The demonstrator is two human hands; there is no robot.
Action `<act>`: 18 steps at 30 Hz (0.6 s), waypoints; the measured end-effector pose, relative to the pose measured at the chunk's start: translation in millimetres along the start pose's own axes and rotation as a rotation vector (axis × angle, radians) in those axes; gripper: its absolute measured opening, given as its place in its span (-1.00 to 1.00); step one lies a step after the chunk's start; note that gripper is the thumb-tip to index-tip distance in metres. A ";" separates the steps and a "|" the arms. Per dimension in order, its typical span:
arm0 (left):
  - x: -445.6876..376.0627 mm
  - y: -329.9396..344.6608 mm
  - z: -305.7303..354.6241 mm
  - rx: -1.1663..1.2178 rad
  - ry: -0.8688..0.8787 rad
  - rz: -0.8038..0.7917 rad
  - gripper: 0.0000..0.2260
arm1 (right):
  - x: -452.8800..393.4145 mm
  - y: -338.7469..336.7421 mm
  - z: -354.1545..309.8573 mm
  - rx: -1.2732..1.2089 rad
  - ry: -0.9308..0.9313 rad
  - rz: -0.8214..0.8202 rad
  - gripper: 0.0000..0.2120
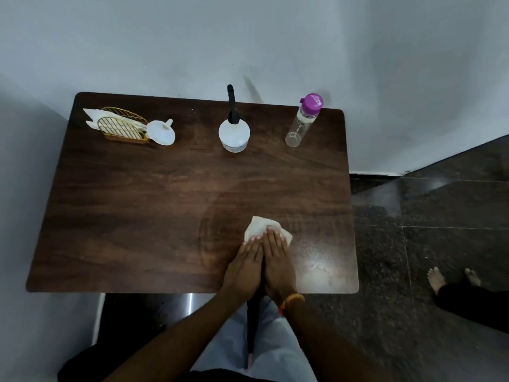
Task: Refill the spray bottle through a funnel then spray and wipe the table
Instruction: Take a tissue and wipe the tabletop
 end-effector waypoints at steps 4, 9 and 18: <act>52.7 -0.2 -34.0 -0.032 0.014 0.078 -0.44 | 19.2 17.0 -46.7 -0.040 -0.135 -0.060 -0.35; 109.2 24.8 -10.7 -0.059 0.145 0.040 -0.56 | 88.6 41.2 -19.6 -0.064 -0.178 -0.117 -0.40; -10.2 16.6 39.5 -0.034 0.056 -0.175 -0.39 | 31.2 3.4 38.5 -0.035 0.063 -0.051 -0.26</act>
Point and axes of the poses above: each hand's wrist, its own x-axis away from the middle knuckle, its own y-axis out of the palm, z = x × y, the point moved 8 cm from there along -x, towards the middle knuckle, and after that the axes turned 2 degrees about y, right-handed, at the moved point
